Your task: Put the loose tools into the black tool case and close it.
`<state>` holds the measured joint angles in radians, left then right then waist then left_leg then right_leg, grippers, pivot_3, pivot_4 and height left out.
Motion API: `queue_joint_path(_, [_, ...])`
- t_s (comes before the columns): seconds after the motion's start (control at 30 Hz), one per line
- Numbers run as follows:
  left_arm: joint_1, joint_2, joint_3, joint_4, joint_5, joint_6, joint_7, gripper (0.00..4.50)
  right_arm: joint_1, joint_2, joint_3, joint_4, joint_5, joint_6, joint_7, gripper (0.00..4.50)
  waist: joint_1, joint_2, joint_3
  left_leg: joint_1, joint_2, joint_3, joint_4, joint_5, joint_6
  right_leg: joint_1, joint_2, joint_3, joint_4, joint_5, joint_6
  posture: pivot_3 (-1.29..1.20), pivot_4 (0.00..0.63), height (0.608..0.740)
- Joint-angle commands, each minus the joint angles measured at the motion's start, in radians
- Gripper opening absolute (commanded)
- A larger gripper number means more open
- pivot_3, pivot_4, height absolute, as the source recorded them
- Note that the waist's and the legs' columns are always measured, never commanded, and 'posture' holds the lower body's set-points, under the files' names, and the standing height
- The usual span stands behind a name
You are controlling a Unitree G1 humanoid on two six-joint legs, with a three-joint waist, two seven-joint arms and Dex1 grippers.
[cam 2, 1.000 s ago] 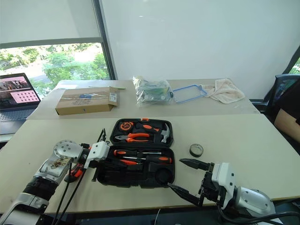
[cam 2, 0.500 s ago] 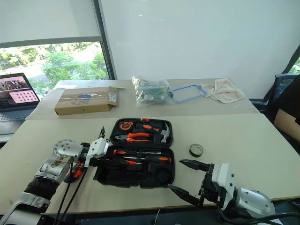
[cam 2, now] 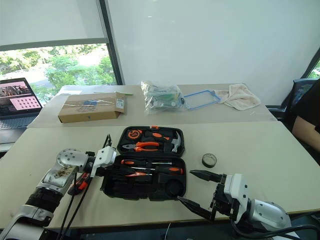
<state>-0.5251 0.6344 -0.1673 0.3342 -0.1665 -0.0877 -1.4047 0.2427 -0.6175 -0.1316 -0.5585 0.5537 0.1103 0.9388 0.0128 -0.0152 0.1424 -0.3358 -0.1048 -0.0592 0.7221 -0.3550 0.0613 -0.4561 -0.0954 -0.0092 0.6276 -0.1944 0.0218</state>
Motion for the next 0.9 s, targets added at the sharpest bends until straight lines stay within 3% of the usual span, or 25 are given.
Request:
queue_joint_path(0.03, [0.013, 0.017, -0.020, -0.007, 0.016, 0.018, -0.008, 0.08, 0.001, -0.006, -0.020, -0.023, 0.010, -0.013, 0.001, 4.50, 0.000, 0.000, 0.000, 0.000, 0.000, 0.000, 0.000, 0.000, 0.000, 0.000, 0.000, 0.000, 0.000, 0.000, 0.000, 0.00, 0.150, 0.740])
queue_joint_path(0.27, [0.057, 0.031, 0.011, -0.023, -0.011, -0.008, -0.003, 0.08, -0.001, -0.009, -0.024, -0.019, 0.012, -0.016, 0.006, 4.50, -0.001, 0.000, 0.000, 0.001, 0.000, 0.000, 0.000, 0.000, 0.000, 0.000, 0.000, 0.000, 0.000, 0.000, 0.000, 0.00, 0.150, 0.740])
queue_joint_path(0.43, [0.159, 0.059, 0.218, -0.145, -0.224, 0.064, 0.019, 0.08, -0.010, -0.009, -0.037, -0.004, 0.016, -0.031, 0.023, 4.50, -0.010, 0.000, 0.000, 0.001, 0.001, 0.000, -0.001, 0.000, 0.000, -0.001, 0.001, 0.001, 0.000, 0.000, 0.000, 0.00, 0.150, 0.740])
queue_joint_path(0.53, [0.285, 0.117, 0.362, -0.211, -0.260, 0.097, 0.097, 0.66, -0.024, -0.010, -0.048, 0.012, 0.020, -0.044, 0.041, 4.50, -0.014, 0.000, 0.000, 0.001, 0.002, 0.000, -0.002, 0.000, 0.000, -0.002, 0.002, 0.001, 0.000, 0.000, -0.001, 0.00, 0.150, 0.740])
queue_joint_path(0.63, [0.440, 0.160, 0.515, -0.246, -0.254, 0.100, 0.189, 1.82, -0.034, -0.013, -0.059, 0.032, 0.024, -0.060, 0.067, 4.50, -0.018, 0.001, 0.000, 0.002, 0.001, 0.000, -0.005, 0.000, 0.000, -0.001, 0.001, 0.001, -0.002, 0.000, -0.001, 0.00, 0.150, 0.740])
queue_joint_path(0.7, [0.589, 0.161, 0.662, -0.247, -0.273, 0.096, 0.231, 2.55, -0.045, -0.016, -0.057, 0.053, 0.008, -0.087, 0.094, 4.50, -0.020, 0.001, 0.000, 0.003, 0.001, 0.000, -0.008, 0.000, 0.000, -0.001, 0.001, 0.001, -0.003, 0.000, -0.001, 0.00, 0.150, 0.740])
queue_joint_path(0.8, [0.751, 0.145, 0.788, -0.251, -0.309, 0.103, 0.243, 3.68, -0.053, -0.020, -0.045, 0.073, -0.011, -0.118, 0.122, 4.50, -0.021, 0.001, 0.001, 0.004, 0.002, 0.000, -0.010, 0.000, 0.000, -0.001, 0.002, 0.000, -0.004, 0.000, -0.001, 0.00, 0.150, 0.740])
queue_joint_path(0.87, [0.839, 0.130, 0.859, -0.238, -0.333, 0.116, 0.253, 4.37, -0.058, -0.020, -0.037, 0.078, -0.011, -0.124, 0.130, 4.50, -0.013, 0.001, 0.001, 0.004, 0.001, 0.000, -0.010, 0.000, 0.000, 0.000, 0.001, 0.000, -0.005, 0.000, -0.001, 0.00, 0.150, 0.740])
queue_joint_path(0.9, [0.867, 0.124, 0.885, -0.231, -0.342, 0.121, 0.262, 4.45, -0.060, -0.020, -0.035, 0.080, -0.010, -0.124, 0.131, 4.50, -0.010, 0.001, 0.001, 0.004, 0.001, 0.000, -0.010, 0.000, 0.000, 0.001, 0.001, 0.000, -0.006, 0.000, -0.001, 0.00, 0.150, 0.740])
